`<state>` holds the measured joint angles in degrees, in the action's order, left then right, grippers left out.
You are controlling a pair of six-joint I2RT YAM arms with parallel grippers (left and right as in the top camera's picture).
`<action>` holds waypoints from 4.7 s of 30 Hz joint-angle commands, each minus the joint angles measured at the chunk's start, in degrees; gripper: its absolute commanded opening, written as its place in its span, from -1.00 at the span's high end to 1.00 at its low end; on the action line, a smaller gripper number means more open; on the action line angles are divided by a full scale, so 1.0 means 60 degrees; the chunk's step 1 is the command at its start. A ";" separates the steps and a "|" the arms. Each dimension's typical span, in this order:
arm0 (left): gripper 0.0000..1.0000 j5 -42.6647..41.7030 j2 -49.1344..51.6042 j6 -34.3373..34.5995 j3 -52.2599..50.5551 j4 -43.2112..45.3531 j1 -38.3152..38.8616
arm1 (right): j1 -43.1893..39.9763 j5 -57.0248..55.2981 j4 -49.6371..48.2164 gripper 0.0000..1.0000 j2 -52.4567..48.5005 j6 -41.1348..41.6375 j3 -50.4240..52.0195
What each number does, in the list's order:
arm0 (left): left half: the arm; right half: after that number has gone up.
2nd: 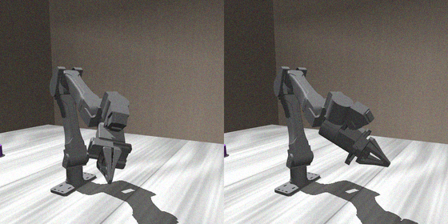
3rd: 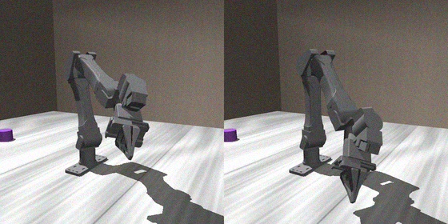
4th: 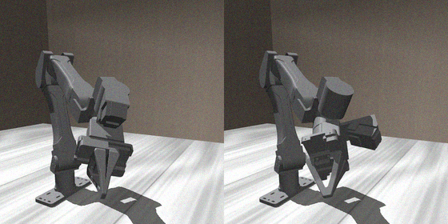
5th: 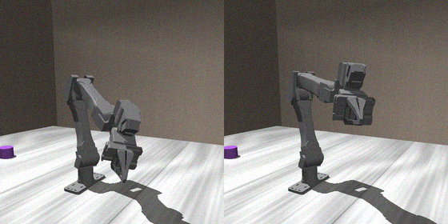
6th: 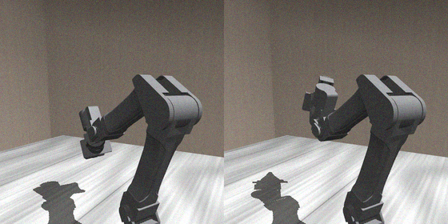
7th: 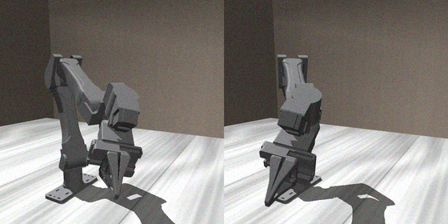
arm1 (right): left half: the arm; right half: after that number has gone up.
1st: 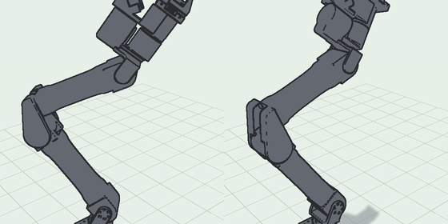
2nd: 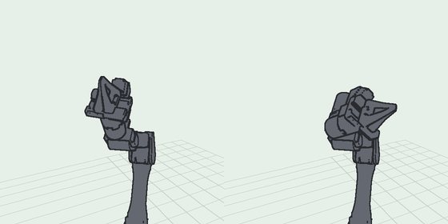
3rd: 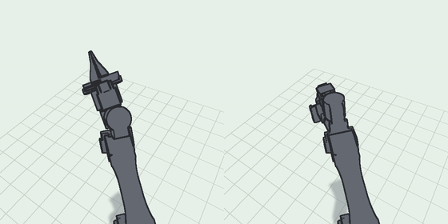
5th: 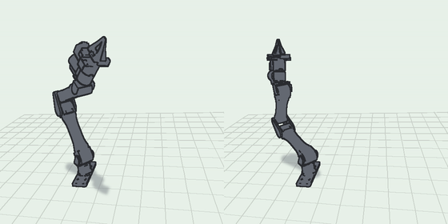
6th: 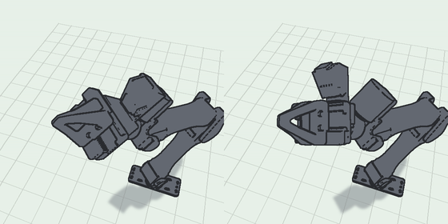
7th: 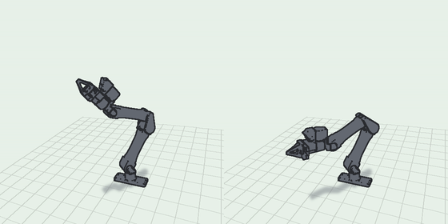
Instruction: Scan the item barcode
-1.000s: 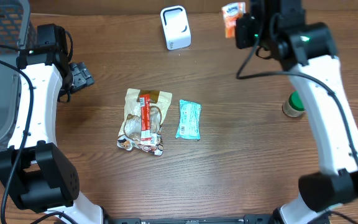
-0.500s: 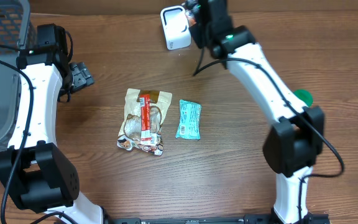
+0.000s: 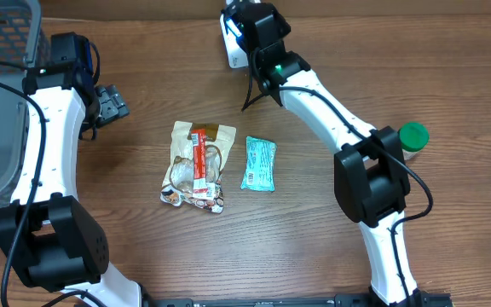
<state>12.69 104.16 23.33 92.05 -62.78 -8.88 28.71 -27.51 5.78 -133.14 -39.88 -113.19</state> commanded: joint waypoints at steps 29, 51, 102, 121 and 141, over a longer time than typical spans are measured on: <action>-0.99 0.0095 -0.0200 -0.0251 0.0186 0.0004 -0.0015 | 0.0208 -0.0834 -0.3180 0.93 -0.2262 -0.4328 -0.0069; -0.99 0.0095 -0.0200 -0.0251 0.0186 0.0007 -0.0015 | -0.0062 -0.1439 0.2707 0.93 0.1963 0.3829 -0.0080; -1.00 0.0095 -0.0200 -0.0251 0.0186 0.0004 -0.0015 | -0.1013 0.7756 0.9384 -0.93 0.4291 0.8943 0.5056; -1.00 0.0095 -0.0200 -0.0251 0.0186 0.0007 -0.0015 | -0.0474 0.7745 0.8950 -1.00 0.4288 0.8936 0.5355; -1.00 0.0095 -0.0200 -0.0251 0.0186 0.0004 -0.0015 | -0.0474 0.7745 0.8710 -1.00 0.4291 0.8936 0.5355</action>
<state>12.69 104.16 23.31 92.05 -62.78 -8.88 25.91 18.65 58.24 -107.94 13.50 -81.19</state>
